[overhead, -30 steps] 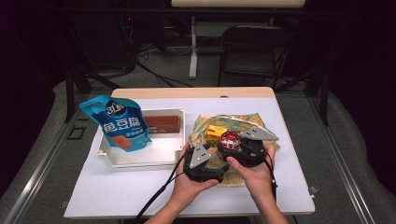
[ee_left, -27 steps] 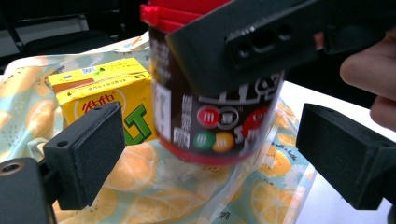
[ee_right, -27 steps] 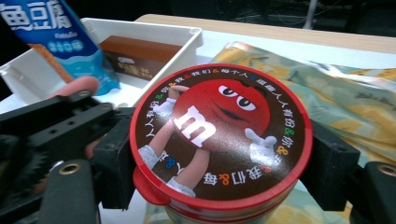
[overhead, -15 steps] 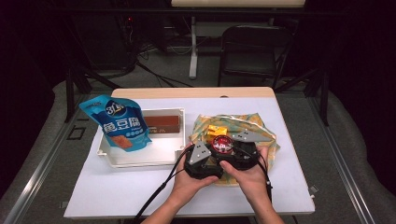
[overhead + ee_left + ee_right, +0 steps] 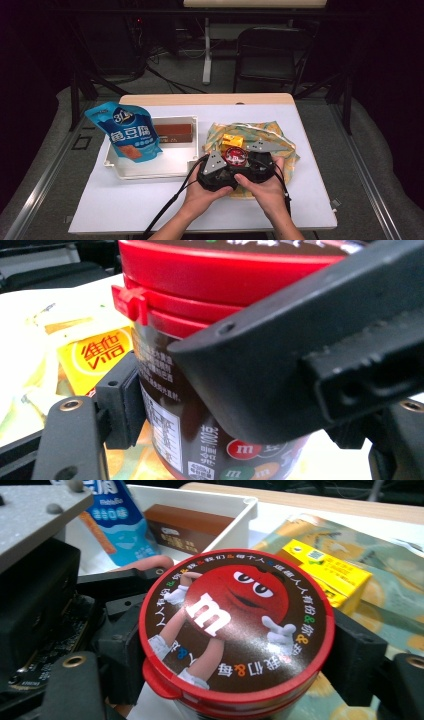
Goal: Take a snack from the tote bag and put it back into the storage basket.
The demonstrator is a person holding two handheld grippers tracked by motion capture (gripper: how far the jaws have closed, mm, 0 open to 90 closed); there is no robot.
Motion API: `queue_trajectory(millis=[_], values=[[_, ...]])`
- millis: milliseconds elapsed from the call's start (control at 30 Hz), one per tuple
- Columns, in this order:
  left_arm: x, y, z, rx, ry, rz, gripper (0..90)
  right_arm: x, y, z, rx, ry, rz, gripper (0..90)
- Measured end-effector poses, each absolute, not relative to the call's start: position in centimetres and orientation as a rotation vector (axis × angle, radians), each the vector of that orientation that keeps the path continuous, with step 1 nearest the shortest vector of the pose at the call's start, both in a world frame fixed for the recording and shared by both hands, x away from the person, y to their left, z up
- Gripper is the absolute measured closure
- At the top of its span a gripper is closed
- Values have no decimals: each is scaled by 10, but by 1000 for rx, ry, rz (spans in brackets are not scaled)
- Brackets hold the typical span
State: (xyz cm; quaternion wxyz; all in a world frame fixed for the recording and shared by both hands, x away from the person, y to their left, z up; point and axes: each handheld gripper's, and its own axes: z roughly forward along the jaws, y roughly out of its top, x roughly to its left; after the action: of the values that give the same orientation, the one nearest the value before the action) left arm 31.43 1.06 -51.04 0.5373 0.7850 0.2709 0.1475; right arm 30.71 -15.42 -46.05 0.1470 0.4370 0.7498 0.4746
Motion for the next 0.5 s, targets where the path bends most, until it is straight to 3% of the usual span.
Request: queue_trajectory(millis=[200, 500], values=[[320, 17, -512, 1860, 710, 340, 257, 304, -159, -453, 1190, 2136, 1454, 156], [321, 33, -513, 1834, 704, 323, 257, 301, -172, -447, 1163, 2092, 1521, 131]])
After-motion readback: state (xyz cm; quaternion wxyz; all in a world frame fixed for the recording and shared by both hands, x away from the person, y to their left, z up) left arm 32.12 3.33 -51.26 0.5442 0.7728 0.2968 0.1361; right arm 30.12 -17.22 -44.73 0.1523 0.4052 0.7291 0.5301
